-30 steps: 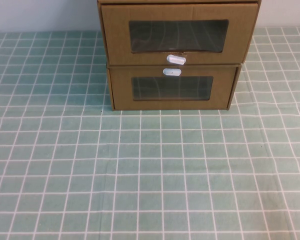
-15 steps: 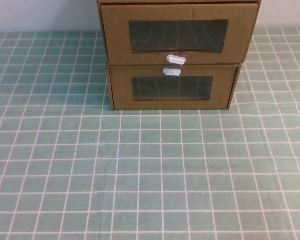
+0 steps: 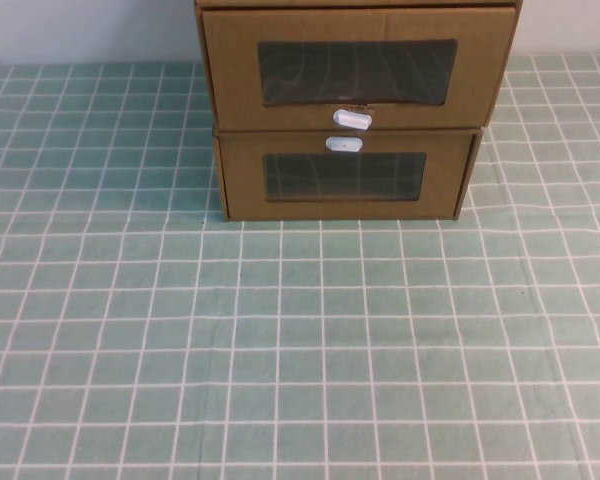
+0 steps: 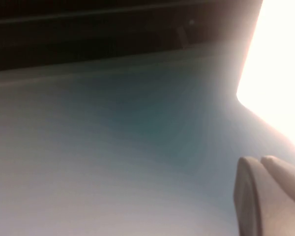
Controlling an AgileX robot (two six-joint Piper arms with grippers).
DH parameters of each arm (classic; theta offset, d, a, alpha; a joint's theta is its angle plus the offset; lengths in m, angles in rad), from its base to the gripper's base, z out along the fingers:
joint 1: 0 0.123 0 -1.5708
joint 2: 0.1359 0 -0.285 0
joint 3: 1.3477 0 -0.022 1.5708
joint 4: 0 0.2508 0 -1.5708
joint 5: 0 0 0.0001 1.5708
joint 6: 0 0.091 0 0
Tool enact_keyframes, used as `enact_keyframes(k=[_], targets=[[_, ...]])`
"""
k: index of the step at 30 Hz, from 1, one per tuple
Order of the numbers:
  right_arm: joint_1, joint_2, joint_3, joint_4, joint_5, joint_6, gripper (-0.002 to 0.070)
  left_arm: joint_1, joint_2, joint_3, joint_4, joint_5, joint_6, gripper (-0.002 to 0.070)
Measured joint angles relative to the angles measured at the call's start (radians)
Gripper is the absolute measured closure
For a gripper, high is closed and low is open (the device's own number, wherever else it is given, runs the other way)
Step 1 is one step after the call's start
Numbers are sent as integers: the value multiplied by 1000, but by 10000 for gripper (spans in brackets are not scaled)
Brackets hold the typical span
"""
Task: Open the shoe box
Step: 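Pull the top drawer of the cardboard box fully open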
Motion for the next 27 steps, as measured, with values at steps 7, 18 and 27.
enact_keyframes(k=[7, 18, 27], targets=[[0, 208, -220, -4, 108, 28, 689, 0, 173, -232, -94, 120, 21, 680], [0, 622, -508, -9, 880, 30, 689, 0, 642, -707, -291, 604, 190, 680], [0, 768, -515, 126, 1019, -14, 689, 0, 1032, -981, -365, 899, 190, 680]])
